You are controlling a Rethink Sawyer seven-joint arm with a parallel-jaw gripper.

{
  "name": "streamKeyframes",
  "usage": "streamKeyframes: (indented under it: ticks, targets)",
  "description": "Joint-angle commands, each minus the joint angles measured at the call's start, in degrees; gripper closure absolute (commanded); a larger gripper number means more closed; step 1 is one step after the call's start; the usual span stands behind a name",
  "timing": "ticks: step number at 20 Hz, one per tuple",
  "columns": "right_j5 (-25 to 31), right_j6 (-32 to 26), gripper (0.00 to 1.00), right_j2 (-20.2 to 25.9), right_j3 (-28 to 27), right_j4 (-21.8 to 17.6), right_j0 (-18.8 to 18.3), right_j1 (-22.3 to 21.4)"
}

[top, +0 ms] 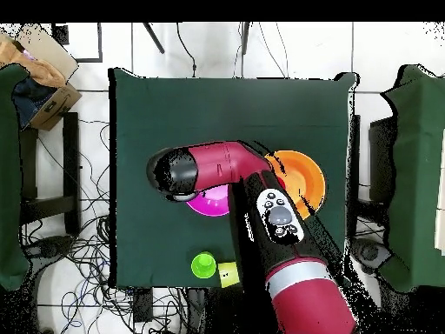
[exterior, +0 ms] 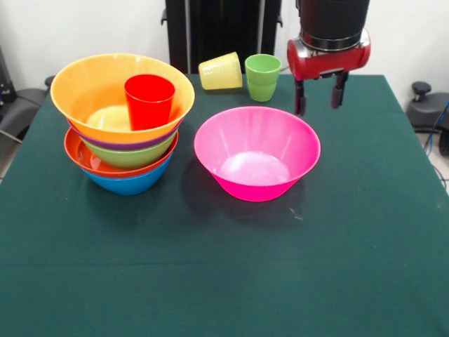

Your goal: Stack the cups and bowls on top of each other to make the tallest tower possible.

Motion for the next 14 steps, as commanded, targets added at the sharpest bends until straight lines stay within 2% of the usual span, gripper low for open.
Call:
streamKeyframes:
  ticks: [1, 6, 14]
  targets:
    - [-10.02, -3.21, 0.00, 0.30, 4.97, -8.35, -1.62, 1.78]
    - [-13.57, -5.24, 0.00, 2.52, 8.39, -10.36, -4.67, 1.32]
    - [-18.21, -3.75, 0.00, 1.92, 10.47, -14.96, -4.62, 2.04]
